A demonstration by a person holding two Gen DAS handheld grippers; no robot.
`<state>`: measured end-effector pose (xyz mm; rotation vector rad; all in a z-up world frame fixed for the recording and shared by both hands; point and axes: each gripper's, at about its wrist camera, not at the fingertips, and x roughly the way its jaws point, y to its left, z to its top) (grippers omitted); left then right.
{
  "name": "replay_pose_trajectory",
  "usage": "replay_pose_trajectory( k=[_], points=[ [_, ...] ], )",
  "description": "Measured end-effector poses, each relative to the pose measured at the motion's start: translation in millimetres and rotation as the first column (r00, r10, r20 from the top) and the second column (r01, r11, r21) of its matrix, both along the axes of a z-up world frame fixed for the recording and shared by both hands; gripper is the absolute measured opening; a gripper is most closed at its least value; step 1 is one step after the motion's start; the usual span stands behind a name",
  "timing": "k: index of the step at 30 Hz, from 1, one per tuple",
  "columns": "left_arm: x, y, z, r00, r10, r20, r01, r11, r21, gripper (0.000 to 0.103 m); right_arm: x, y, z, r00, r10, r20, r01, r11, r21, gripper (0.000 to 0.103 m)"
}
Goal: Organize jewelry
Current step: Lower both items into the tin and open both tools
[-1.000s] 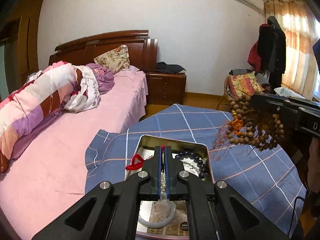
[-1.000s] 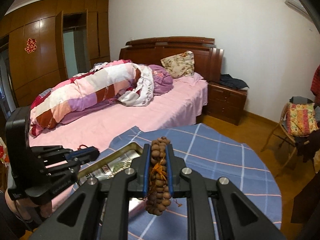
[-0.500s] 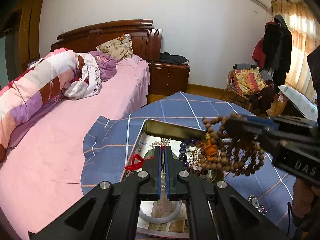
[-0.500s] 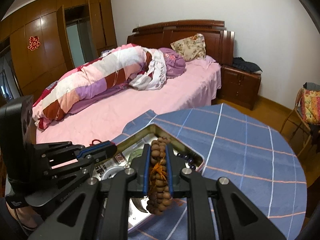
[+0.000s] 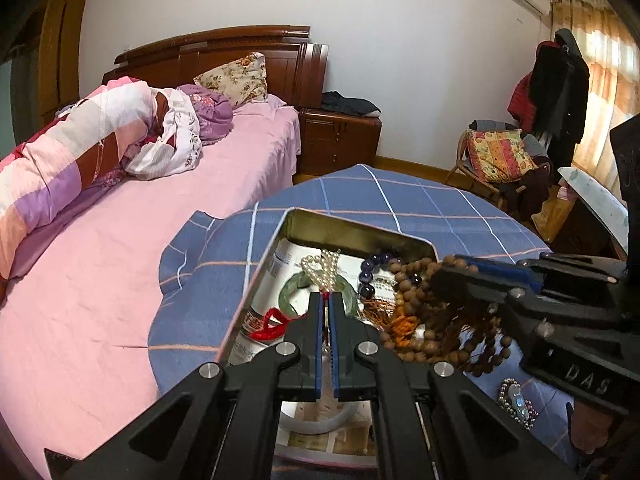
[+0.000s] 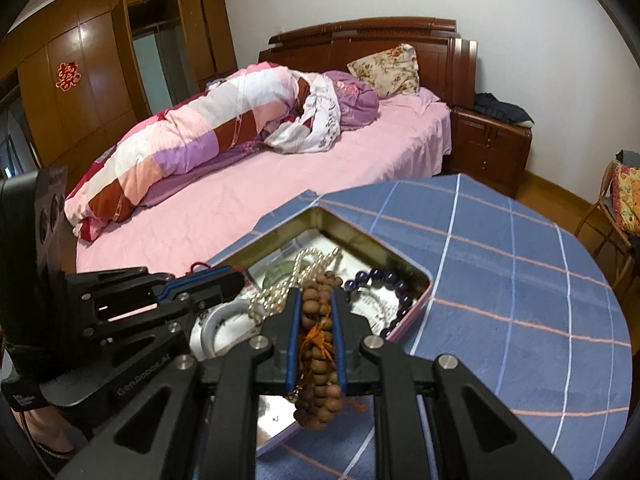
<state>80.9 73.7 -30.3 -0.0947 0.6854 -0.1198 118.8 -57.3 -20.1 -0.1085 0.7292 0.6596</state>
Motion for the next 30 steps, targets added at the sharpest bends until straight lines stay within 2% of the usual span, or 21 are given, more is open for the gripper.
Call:
replay_pose_trajectory(
  k=[5, 8, 10, 11, 12, 13, 14, 16, 20, 25, 30],
  points=[
    [-5, -6, -3, 1.000, -0.005, -0.001, 0.005, 1.000, 0.016, 0.002, -4, 1, -10, 1.000, 0.002, -0.018, -0.002, 1.000, -0.016, 0.017],
    [-7, -6, -5, 1.000, -0.013, -0.009, 0.013, 1.000, -0.001, 0.003, -4, -2, -15, 0.999, 0.006, -0.038, -0.006, 1.000, -0.013, 0.019],
    [-9, -7, -7, 1.000, -0.014, -0.019, 0.014, 1.000, -0.005, 0.005, -5, -5, -17, 0.999, -0.001, -0.048, 0.000, 1.000, -0.009, 0.028],
    [-9, -8, -6, 1.000, -0.015, -0.020, 0.015, 1.000, -0.008, 0.010, -6, -8, -18, 0.999, 0.003, -0.053, -0.003, 1.000, -0.004, 0.038],
    [-11, -8, -6, 1.000, -0.012, -0.020, 0.012, 1.000, -0.013, 0.015, -7, -10, -18, 0.999, 0.004, -0.053, -0.004, 1.000, 0.000, 0.042],
    [-13, -8, -6, 1.000, -0.005, -0.018, 0.004, 1.000, -0.013, 0.037, -9, -14, -17, 0.999, -0.002, -0.050, 0.002, 1.000, -0.001, 0.044],
    [-17, -8, -4, 1.000, 0.007, -0.006, -0.007, 1.000, -0.016, 0.065, -10, -17, -17, 0.999, -0.009, -0.047, 0.009, 1.000, -0.005, 0.048],
    [-25, -6, 1, 0.999, 0.033, 0.040, -0.033, 0.999, -0.013, 0.078, -14, -28, -15, 0.999, -0.026, -0.043, 0.026, 1.000, -0.002, 0.050],
    [-30, -3, 4, 0.999, 0.027, 0.037, -0.026, 0.999, -0.040, 0.078, -21, -62, -18, 0.994, -0.098, -0.056, 0.098, 0.995, -0.003, 0.051],
    [-34, -7, -2, 0.998, 0.057, 0.030, -0.057, 0.998, -0.028, 0.078, -31, -92, -27, 0.982, -0.174, -0.068, 0.171, 0.984, -0.046, 0.051],
    [-46, -17, -2, 0.997, 0.066, 0.045, -0.065, 0.998, -0.005, 0.078, -45, -101, -37, 0.979, -0.189, -0.083, 0.182, 0.980, -0.081, 0.051]
  ],
)
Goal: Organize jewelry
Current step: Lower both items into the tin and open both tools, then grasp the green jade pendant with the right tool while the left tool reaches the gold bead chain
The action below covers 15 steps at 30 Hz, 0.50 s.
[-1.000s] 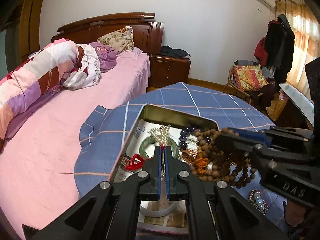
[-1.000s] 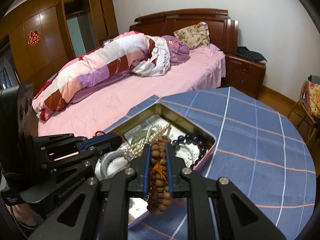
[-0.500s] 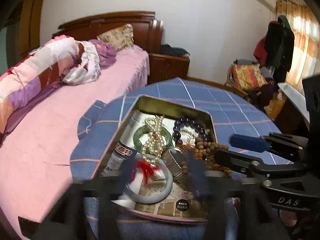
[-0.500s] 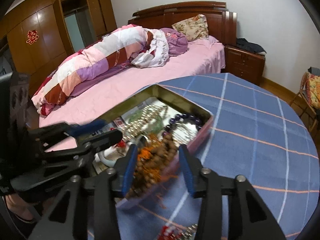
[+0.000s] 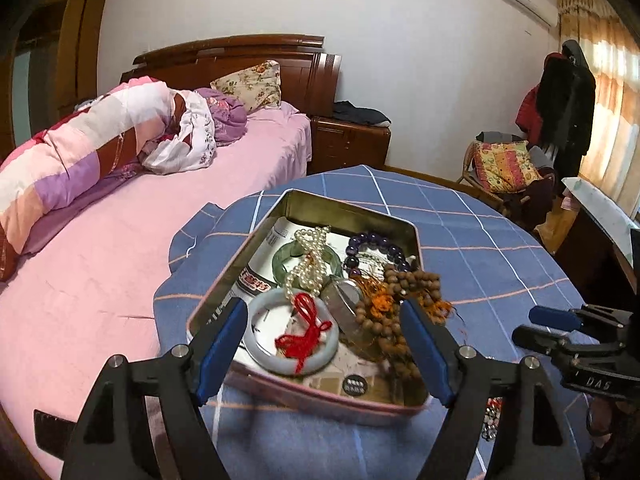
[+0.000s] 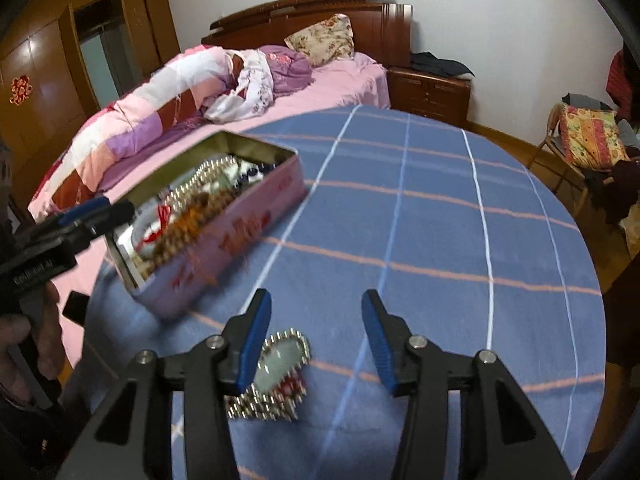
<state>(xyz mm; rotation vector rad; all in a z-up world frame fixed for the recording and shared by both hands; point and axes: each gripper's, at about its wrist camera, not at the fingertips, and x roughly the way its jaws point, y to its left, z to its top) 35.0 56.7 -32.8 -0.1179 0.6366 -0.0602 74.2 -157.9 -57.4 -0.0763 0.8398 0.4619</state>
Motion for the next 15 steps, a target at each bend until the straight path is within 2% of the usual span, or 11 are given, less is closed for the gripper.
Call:
replay_pose_trajectory(
  k=[3, 7, 15],
  points=[
    [-8, -7, -1, 1.000, -0.004, 0.005, 0.004, 0.999, 0.033, 0.078, -9, 2, -4, 1.000, 0.023, -0.013, -0.023, 1.000, -0.003, 0.051],
    [-14, -10, -4, 1.000, -0.015, -0.005, 0.015, 1.000, 0.027, 0.078, -17, 9, -11, 0.998, 0.064, -0.024, -0.065, 0.997, -0.033, 0.051],
    [-22, -22, -3, 1.000, -0.024, 0.006, 0.024, 0.999, 0.047, 0.078, -16, 5, -19, 0.998, 0.034, -0.052, -0.038, 0.997, -0.072, 0.045]
  ],
)
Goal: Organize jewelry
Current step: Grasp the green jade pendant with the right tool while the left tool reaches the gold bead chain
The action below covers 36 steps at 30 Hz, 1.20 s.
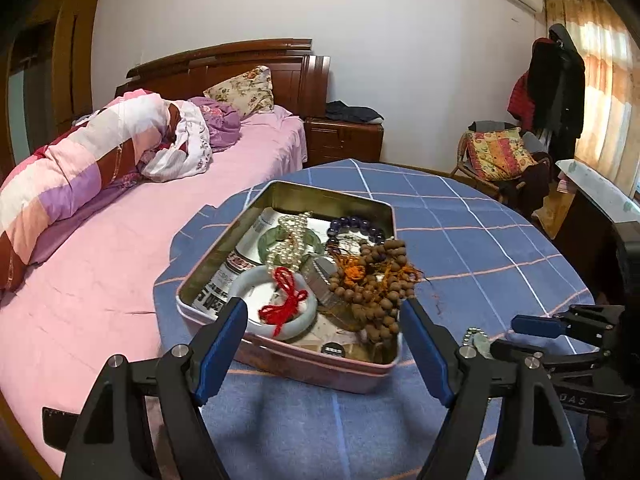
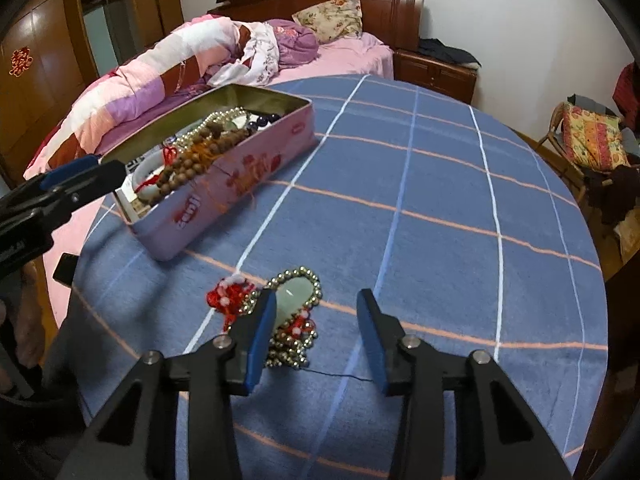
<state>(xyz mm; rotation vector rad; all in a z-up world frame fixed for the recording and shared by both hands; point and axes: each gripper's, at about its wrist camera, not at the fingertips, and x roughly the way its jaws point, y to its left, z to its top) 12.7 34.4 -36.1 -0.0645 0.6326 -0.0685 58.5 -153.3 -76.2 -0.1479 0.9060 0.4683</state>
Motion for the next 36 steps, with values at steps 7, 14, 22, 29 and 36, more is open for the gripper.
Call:
replay_pose_trajectory(
  k=[7, 14, 22, 29, 36],
  points=[
    [-7, -18, 0, 0.999, -0.052, 0.002, 0.052, 0.999, 0.014, 0.078, 1, -3, -7, 0.999, -0.036, 0.003, 0.036, 0.998, -0.050, 0.043],
    [-8, -32, -2, 0.997, -0.083, 0.002, 0.083, 0.996, 0.038, 0.078, 7, -31, -7, 0.995, -0.096, -0.006, 0.096, 0.995, -0.035, 0.032],
    [-8, -43, -6, 0.995, -0.101, -0.014, 0.102, 0.993, 0.055, 0.078, 5, -9, -2, 1.000, -0.029, -0.003, 0.029, 0.999, 0.013, 0.032],
    [-8, -47, -8, 0.993, -0.111, -0.026, 0.112, 0.992, 0.059, 0.078, 10, 3, -12, 1.000, -0.006, -0.012, 0.006, 1.000, -0.001, 0.019],
    [-11, -51, -5, 0.992, -0.122, -0.020, 0.123, 0.991, 0.058, 0.078, 4, -9, 0, 1.000, -0.020, 0.017, 0.019, 0.998, 0.053, 0.018]
  ],
)
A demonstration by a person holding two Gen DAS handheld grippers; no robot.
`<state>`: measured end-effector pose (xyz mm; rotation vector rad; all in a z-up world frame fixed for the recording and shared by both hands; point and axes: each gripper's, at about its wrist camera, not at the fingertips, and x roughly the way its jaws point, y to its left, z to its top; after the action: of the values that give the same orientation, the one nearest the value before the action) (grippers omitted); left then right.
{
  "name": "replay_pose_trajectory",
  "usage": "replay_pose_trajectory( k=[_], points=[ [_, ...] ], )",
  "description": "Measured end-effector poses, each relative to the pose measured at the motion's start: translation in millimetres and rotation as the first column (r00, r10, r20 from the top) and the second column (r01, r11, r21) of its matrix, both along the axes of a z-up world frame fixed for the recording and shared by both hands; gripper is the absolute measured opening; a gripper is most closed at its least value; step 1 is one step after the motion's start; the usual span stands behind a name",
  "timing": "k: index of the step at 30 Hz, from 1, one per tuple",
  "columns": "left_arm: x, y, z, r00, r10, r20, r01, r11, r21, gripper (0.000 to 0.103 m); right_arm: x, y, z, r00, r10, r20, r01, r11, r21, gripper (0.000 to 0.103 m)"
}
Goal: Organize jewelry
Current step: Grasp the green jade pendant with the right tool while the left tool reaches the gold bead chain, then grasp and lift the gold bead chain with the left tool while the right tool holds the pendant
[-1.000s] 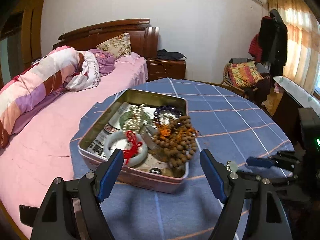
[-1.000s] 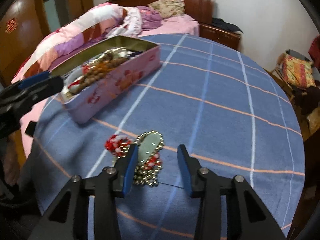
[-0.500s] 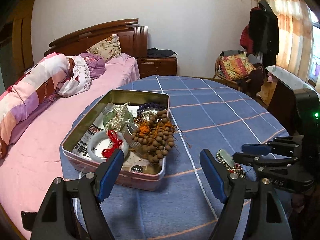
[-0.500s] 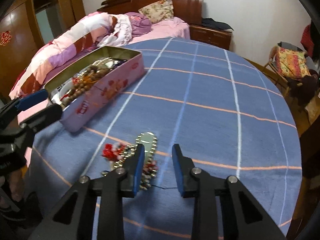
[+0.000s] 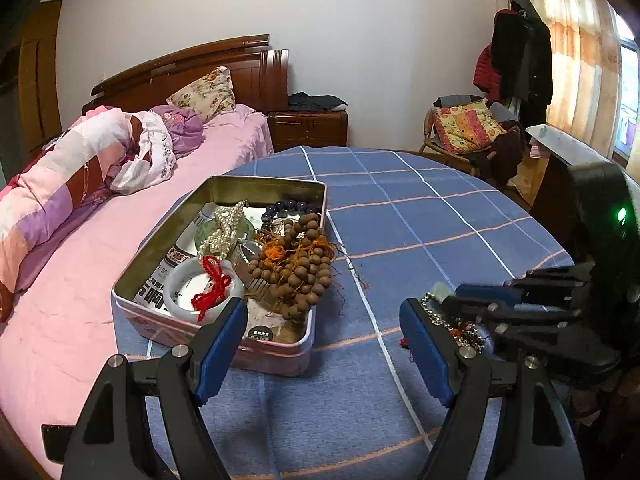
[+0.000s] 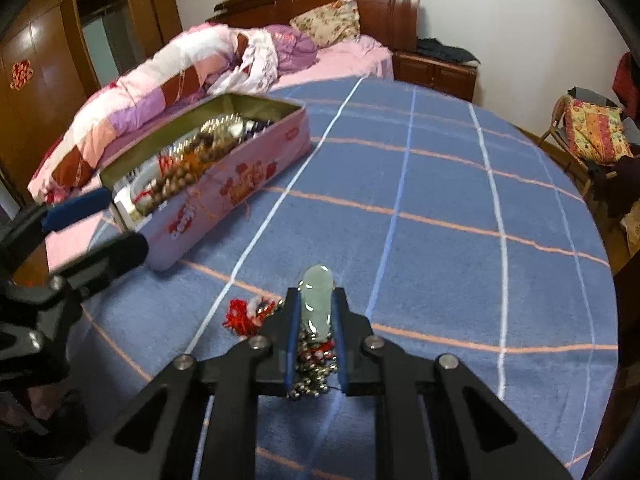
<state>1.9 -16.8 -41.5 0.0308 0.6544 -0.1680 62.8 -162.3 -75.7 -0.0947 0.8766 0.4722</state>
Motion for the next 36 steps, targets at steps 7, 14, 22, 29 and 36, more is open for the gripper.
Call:
replay_pose_trajectory(
  k=[7, 14, 22, 29, 36],
  points=[
    [2, -11, -1, 0.999, -0.032, -0.004, 0.032, 0.999, 0.009, 0.078, -5, -36, 32, 0.992, -0.094, 0.084, 0.089, 0.994, 0.064, 0.017],
    [9, -34, -6, 0.993, -0.112, -0.043, 0.112, 0.994, -0.006, 0.078, 5, -77, 41, 0.969, -0.222, 0.111, 0.214, 0.974, 0.080, 0.018],
    [20, -75, -18, 0.965, -0.230, -0.126, 0.233, 0.973, 0.004, 0.078, 12, -96, 26, 0.957, -0.280, 0.076, 0.270, 0.956, 0.118, 0.018],
    [36, -97, -35, 0.929, -0.290, -0.228, 0.297, 0.955, -0.007, 0.067, 11, -97, 27, 0.961, -0.265, 0.083, 0.252, 0.958, 0.139, 0.018],
    [41, -88, -36, 0.914, -0.310, -0.262, 0.309, 0.950, -0.047, 0.015, 11, -99, 23, 0.959, -0.271, 0.080, 0.259, 0.956, 0.137, 0.018]
  ],
)
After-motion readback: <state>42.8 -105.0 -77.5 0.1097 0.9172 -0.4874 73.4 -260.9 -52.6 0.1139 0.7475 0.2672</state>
